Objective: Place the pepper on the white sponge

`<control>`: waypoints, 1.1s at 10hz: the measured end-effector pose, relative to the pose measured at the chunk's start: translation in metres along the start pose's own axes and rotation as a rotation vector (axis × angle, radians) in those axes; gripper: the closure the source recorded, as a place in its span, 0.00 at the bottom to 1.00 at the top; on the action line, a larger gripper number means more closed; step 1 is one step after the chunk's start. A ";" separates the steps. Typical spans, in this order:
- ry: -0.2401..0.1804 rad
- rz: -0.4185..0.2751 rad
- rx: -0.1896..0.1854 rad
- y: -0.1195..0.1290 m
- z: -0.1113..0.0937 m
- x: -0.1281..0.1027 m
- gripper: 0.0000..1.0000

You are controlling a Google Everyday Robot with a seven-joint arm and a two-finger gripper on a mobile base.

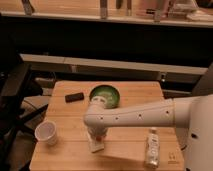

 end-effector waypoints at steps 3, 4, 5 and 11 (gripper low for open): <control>0.001 -0.013 0.005 0.000 0.000 0.001 0.69; 0.001 -0.017 0.007 0.000 0.000 0.001 0.75; 0.000 -0.020 0.009 0.000 0.000 0.001 0.78; 0.000 -0.044 0.014 0.001 0.000 0.002 0.84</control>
